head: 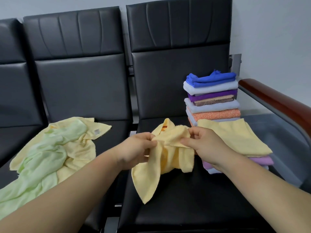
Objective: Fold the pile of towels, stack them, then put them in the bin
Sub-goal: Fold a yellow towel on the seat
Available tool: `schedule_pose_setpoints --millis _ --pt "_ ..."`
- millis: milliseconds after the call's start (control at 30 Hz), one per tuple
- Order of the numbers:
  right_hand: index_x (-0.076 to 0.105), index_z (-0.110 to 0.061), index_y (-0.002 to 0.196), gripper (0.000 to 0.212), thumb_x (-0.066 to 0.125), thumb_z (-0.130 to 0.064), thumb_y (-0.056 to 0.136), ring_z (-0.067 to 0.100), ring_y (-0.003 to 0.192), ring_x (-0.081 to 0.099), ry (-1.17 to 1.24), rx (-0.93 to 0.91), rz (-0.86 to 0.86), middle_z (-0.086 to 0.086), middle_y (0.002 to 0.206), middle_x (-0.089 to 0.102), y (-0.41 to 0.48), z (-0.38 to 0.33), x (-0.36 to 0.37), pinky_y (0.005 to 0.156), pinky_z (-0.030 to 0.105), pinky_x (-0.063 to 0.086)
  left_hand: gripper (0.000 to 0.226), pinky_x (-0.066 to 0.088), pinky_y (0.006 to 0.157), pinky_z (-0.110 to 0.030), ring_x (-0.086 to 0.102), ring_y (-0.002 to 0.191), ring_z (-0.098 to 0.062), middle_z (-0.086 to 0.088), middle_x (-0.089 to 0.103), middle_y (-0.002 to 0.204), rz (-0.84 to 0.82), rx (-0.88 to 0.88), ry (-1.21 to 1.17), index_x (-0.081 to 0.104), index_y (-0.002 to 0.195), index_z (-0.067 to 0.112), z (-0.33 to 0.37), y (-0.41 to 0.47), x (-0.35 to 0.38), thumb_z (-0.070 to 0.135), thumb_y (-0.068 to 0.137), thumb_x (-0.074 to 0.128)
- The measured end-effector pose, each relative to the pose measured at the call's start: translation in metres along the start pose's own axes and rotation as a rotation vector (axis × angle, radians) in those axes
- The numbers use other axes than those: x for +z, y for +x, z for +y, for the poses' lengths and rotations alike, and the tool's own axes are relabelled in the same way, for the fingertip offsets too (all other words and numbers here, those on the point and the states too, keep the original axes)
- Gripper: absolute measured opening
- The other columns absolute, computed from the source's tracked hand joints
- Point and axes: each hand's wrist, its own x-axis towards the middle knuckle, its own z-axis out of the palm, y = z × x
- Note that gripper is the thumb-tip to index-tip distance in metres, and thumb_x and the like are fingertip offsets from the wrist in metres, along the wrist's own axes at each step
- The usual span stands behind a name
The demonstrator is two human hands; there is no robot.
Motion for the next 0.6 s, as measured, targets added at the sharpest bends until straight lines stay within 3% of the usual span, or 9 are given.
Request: schedule_pose_setpoints --millis 100,200,267,333,433,533,600 --pt "0.079 -0.027 0.095 0.011 0.075 -0.017 0.093 0.017 0.098 0.074 -0.022 -0.007 -0.014 -0.003 0.093 0.079 0.0 0.0 -0.003 0.098 0.044 0.058 0.016 0.054 0.076 -0.043 0.063 0.084 -0.029 -0.016 0.065 0.094 0.066 0.008 -0.155 0.06 0.097 0.008 0.006 -0.001 -0.01 0.008 0.105 0.047" --pt "0.078 -0.03 0.094 0.011 0.075 -0.019 0.091 0.011 0.096 0.071 -0.149 -0.016 0.041 -0.009 0.092 0.076 0.002 0.001 -0.006 0.09 0.035 0.058 0.022 0.045 0.057 -0.032 0.054 0.064 -0.018 -0.004 0.059 0.074 0.239 0.056 -0.08 0.059 0.083 0.015 0.008 0.0 -0.015 0.006 0.101 0.051" --pt "0.074 -0.033 0.093 0.014 0.072 -0.02 0.091 0.01 0.091 0.068 -0.355 -0.01 0.094 -0.012 0.093 0.072 0.003 0.003 -0.007 0.08 0.032 0.058 0.025 0.041 0.052 -0.029 0.049 0.058 -0.014 0.002 0.055 0.067 0.315 0.066 -0.012 0.057 0.077 0.018 0.007 -0.001 -0.017 0.005 0.098 0.053" --pt "0.068 -0.035 0.096 0.023 0.065 -0.013 0.091 0.008 0.092 0.062 -0.52 -0.012 0.119 -0.015 0.101 0.065 -0.001 0.003 -0.004 0.074 0.025 0.051 0.024 0.041 0.053 -0.029 0.048 0.06 -0.015 0.003 0.054 0.065 0.322 0.057 0.0 0.057 0.077 0.018 0.005 -0.002 -0.016 0.006 0.097 0.054" --pt "0.063 -0.036 0.099 0.028 0.062 -0.01 0.088 0.003 0.093 0.057 -0.518 -0.095 0.15 -0.016 0.107 0.058 -0.009 -0.001 0.005 0.073 0.018 0.041 0.023 0.045 0.06 -0.03 0.052 0.066 -0.017 -0.002 0.058 0.072 0.299 0.057 -0.007 0.06 0.078 0.017 0.004 -0.003 -0.011 0.006 0.097 0.054" --pt "0.065 -0.038 0.103 0.027 0.064 -0.015 0.089 0.003 0.087 0.061 -0.462 -0.104 0.012 -0.016 0.099 0.064 -0.013 -0.002 0.019 0.072 0.018 0.045 0.026 0.047 0.06 -0.03 0.054 0.067 -0.017 -0.004 0.059 0.076 0.255 0.075 -0.029 0.062 0.076 0.017 0.006 -0.004 -0.006 0.005 0.098 0.054" --pt "0.062 -0.041 0.117 0.028 0.068 -0.026 0.094 0.0 0.095 0.061 -0.463 -0.069 -0.103 -0.021 0.107 0.062 -0.016 0.002 0.029 0.076 0.017 0.048 0.028 0.047 0.061 -0.03 0.054 0.067 -0.016 -0.003 0.059 0.075 0.204 0.079 -0.044 0.064 0.075 0.018 0.007 -0.004 -0.002 0.006 0.099 0.055"
